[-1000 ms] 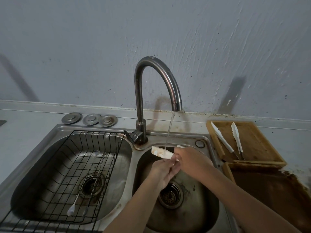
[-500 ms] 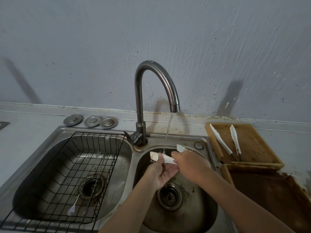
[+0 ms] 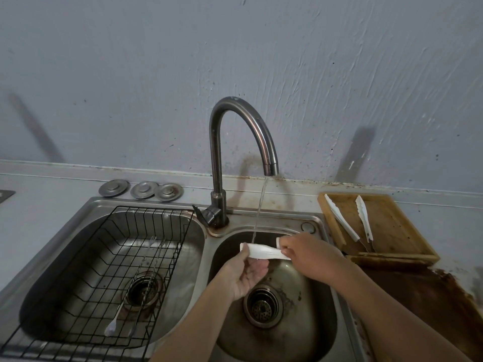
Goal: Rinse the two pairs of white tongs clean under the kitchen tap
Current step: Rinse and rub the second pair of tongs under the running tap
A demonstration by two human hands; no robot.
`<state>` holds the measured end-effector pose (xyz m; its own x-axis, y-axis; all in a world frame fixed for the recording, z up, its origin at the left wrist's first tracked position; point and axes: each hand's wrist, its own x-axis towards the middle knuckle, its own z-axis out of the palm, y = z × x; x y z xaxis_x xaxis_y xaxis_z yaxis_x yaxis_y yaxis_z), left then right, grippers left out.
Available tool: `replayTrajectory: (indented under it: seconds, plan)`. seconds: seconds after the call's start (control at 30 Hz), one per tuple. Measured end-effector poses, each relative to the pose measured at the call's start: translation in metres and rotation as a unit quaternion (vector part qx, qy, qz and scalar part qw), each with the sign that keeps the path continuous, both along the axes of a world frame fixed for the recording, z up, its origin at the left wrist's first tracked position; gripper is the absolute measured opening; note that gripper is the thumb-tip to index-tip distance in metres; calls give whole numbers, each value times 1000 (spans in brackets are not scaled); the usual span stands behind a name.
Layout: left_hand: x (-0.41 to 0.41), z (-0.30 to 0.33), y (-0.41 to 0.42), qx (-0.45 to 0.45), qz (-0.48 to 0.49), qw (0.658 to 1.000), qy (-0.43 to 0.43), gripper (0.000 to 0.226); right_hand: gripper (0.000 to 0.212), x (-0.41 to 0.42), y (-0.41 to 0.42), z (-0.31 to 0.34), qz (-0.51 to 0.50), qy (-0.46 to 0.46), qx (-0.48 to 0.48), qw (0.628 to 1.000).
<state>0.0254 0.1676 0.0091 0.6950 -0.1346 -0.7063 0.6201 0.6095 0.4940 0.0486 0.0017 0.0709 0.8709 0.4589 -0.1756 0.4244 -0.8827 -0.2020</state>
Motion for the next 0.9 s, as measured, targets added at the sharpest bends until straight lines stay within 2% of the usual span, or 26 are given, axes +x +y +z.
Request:
replayTrajectory:
  seconds: [0.13, 0.3, 0.47, 0.53, 0.63, 0.77, 0.9]
  plan:
    - [-1, -1, -5, 28, -40, 999, -15, 40, 21, 2, -9, -1, -1, 16, 7, 1000]
    - [0, -10, 0, 10, 15, 1000, 18, 49, 19, -1, -15, 0, 2, 24, 19, 1000]
    - [1, 0, -12, 28, -40, 999, -20, 29, 14, -9, -9, 1, 28, -26, -43, 998]
    - [2, 4, -22, 10, -47, 998, -33, 21, 15, -15, 0, -2, 42, -48, -80, 995]
    - [7, 6, -27, -19, -7, 999, -47, 20, 33, -19, 8, -7, 44, -82, -102, 990]
    - [17, 5, -15, -1, 46, 997, -54, 32, 23, -20, 9, -8, 31, -125, -110, 986]
    - [25, 1, -7, -45, 128, 990, -49, 39, 22, -16, 7, -14, 1, -135, -97, 986]
